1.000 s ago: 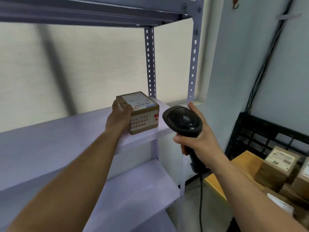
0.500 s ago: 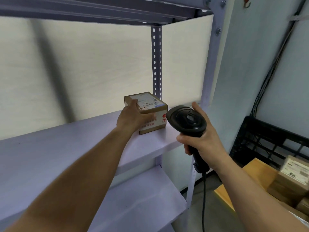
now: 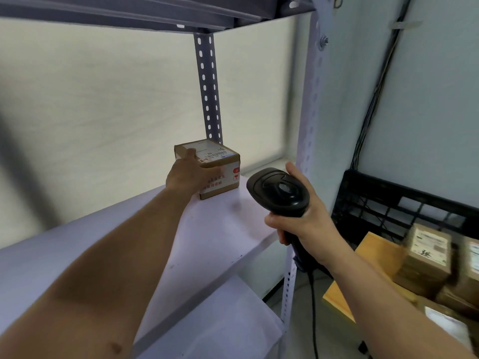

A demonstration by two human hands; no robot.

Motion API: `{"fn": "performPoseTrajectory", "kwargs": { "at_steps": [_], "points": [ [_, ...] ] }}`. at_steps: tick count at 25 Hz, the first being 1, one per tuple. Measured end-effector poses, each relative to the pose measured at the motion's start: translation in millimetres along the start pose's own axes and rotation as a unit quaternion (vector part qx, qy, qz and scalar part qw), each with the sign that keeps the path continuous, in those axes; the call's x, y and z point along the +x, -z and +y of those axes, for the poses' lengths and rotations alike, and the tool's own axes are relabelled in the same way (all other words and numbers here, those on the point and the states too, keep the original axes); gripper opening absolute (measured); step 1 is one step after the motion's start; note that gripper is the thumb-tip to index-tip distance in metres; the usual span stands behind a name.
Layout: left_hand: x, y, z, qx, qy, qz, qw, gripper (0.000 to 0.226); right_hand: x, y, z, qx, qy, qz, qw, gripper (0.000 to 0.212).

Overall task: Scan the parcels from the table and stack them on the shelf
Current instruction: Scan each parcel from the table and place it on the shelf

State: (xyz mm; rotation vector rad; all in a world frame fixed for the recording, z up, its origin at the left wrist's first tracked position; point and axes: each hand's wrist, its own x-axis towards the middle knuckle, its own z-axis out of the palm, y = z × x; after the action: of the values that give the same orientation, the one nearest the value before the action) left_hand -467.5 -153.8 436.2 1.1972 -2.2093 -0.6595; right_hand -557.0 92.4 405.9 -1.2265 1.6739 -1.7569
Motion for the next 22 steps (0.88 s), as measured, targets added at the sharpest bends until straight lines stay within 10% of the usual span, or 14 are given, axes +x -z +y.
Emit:
{"fn": "performPoseTrajectory", "kwargs": {
  "at_steps": [9,16,22],
  "points": [
    [-19,9,13,-0.004,0.004,0.029,1.0,0.11,-30,16,-3,-0.002,0.01,0.013,1.0,0.096],
    [-119,3,61,-0.087,-0.099,0.217,0.967,0.052,-95,57,-13,-0.017,0.005,0.016,1.0,0.098],
    [-221,-67,101,-0.114,-0.206,0.14,0.962,0.037,-164,107,-12,-0.026,0.0,0.03,0.999,0.098]
  ]
}}
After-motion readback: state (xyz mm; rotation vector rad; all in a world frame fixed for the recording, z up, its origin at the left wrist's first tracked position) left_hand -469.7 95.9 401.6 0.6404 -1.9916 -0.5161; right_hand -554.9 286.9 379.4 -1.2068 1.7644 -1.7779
